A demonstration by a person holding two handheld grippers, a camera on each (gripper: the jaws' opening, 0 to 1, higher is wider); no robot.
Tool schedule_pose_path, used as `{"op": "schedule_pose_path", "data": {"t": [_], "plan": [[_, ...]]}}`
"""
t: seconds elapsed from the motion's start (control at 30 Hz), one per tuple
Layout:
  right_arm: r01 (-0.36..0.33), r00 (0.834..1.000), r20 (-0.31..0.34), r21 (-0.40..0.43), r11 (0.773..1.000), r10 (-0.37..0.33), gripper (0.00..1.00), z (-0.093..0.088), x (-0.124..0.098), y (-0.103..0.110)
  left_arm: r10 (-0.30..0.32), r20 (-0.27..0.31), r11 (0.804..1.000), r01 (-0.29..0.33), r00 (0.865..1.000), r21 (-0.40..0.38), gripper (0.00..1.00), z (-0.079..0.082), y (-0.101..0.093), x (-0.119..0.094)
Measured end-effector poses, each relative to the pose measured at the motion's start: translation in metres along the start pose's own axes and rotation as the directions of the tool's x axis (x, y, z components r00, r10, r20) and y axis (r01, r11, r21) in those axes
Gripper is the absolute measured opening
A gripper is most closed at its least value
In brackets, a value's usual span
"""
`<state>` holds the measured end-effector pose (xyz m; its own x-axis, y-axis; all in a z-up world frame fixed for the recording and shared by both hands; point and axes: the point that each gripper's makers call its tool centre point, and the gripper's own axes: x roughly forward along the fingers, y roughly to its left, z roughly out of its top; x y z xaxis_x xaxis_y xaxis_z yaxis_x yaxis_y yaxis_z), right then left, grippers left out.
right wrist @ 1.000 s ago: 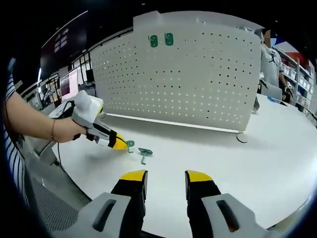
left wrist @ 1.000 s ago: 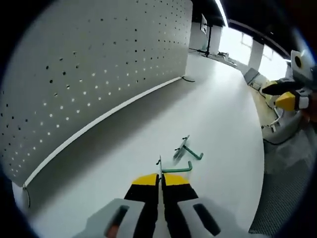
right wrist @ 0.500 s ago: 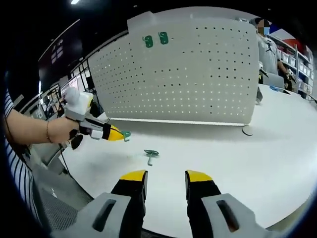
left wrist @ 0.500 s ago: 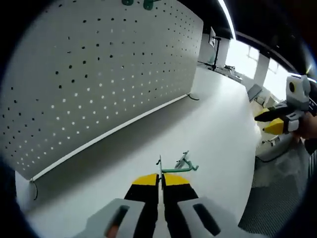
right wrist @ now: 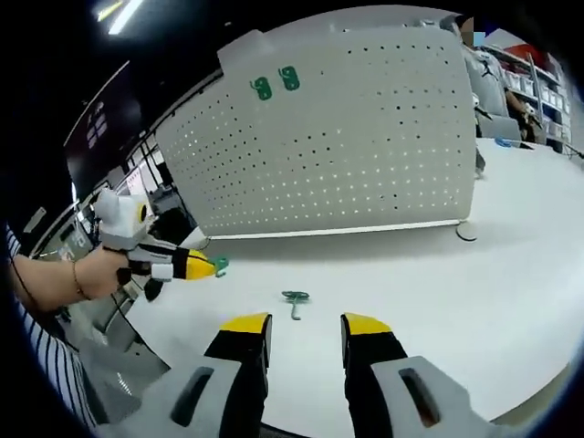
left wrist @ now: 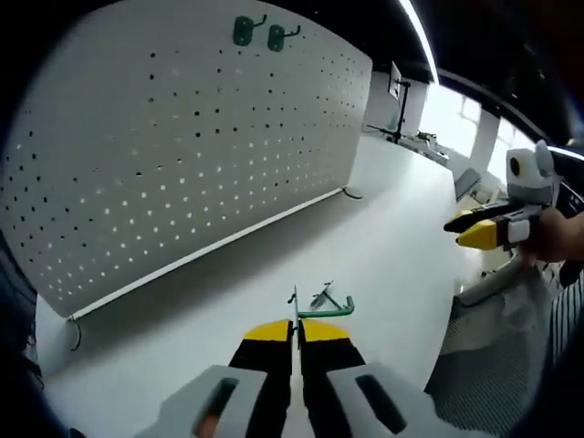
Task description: Insert the hook assembly into the mounting plate slot until the hook locks in place.
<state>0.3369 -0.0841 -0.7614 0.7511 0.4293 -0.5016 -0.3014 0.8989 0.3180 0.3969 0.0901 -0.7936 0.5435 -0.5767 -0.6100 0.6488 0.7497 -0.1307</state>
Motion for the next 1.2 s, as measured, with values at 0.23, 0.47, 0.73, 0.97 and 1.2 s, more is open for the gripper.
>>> {"op": "schedule_pose_path", "data": {"t": [0.23, 0.47, 0.73, 0.97, 1.2], "plan": [[-0.056, 0.998, 0.019, 0.053, 0.997, 0.055, 0.27, 0.01, 0.014, 0.024, -0.005, 0.023, 0.999, 0.006, 1.0, -0.035, 0.01, -0.001, -0.003, -0.016], [-0.146, 0.989, 0.018, 0.086, 0.986, 0.145, 0.27, 0.011, 0.028, 0.059, -0.012, 0.066, 0.996, 0.018, 0.998, -0.083, 0.01, 0.008, -0.007, -0.028], [-0.23, 0.973, 0.034, 0.183, 0.956, 0.227, 0.25, 0.015, 0.034, 0.092, -0.058, 0.137, 0.99, 0.074, 0.989, -0.121, 0.01, 0.022, -0.029, -0.037], [-0.28, 0.96, 0.051, 0.261, 0.924, 0.277, 0.23, 0.02, 0.038, 0.113, -0.087, 0.158, 0.987, 0.107, 0.984, -0.121, 0.01, 0.022, -0.043, -0.041], [-0.313, 0.948, 0.049, 0.335, 0.889, 0.316, 0.18, 0.018, 0.042, 0.124, -0.094, 0.2, 0.981, 0.125, 0.975, -0.146, 0.01, 0.026, -0.047, -0.045]]}}
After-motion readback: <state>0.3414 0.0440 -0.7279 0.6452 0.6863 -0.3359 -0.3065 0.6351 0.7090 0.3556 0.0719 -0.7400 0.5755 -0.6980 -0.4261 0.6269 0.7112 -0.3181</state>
